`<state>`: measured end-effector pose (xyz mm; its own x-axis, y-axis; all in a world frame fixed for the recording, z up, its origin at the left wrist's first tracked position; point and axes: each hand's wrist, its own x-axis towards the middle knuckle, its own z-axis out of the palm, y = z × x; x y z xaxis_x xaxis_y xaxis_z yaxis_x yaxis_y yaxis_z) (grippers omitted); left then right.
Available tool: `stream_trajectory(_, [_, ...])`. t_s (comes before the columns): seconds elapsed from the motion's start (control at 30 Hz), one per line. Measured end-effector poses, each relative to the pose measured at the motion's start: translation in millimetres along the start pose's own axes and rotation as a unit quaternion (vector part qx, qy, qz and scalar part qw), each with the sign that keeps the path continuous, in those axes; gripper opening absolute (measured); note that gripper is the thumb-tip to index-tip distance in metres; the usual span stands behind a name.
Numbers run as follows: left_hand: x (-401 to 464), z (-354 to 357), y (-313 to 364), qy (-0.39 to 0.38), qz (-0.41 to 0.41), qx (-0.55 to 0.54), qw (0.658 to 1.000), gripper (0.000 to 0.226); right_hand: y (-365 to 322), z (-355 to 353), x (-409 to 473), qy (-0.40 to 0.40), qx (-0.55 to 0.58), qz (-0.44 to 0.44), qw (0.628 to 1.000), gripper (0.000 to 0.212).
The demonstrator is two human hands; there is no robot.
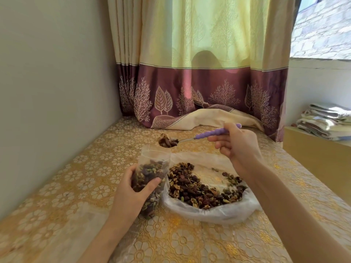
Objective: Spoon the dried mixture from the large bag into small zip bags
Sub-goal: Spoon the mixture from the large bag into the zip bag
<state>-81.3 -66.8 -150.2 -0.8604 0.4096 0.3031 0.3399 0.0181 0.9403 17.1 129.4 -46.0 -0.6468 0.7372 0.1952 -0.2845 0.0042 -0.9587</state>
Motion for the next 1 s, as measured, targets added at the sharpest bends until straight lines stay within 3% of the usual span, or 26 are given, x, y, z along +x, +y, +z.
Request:
stream_trajectory(0.13, [0, -1, 1, 0.006, -0.005, -0.003, 1.000, 0.050, 0, 19, -10, -0.052, -0.043, -0.046, 0.997, 0.042])
stream_trajectory(0.33, [0, -1, 0, 0.003, -0.007, -0.009, 1.000, 0.050, 1, 30, -23, -0.122, -0.089, -0.185, 0.971, 0.036])
stream_trajectory(0.57, [2, -1, -3, 0.004, 0.002, -0.007, 1.000, 0.040, -2, 23, -25, -0.115, -0.084, -0.229, 0.963, 0.035])
stream_trajectory(0.8, [4, -1, -8, 0.012, 0.017, -0.002, 1.000, 0.037, 14, -11, -20, -0.023, -0.003, -0.151, 0.988, 0.038])
stream_trajectory(1.0, [6, -2, -7, 0.031, 0.046, 0.008, 0.998, 0.036, 47, -65, -20, 0.084, -0.035, -0.039, 0.995, 0.033])
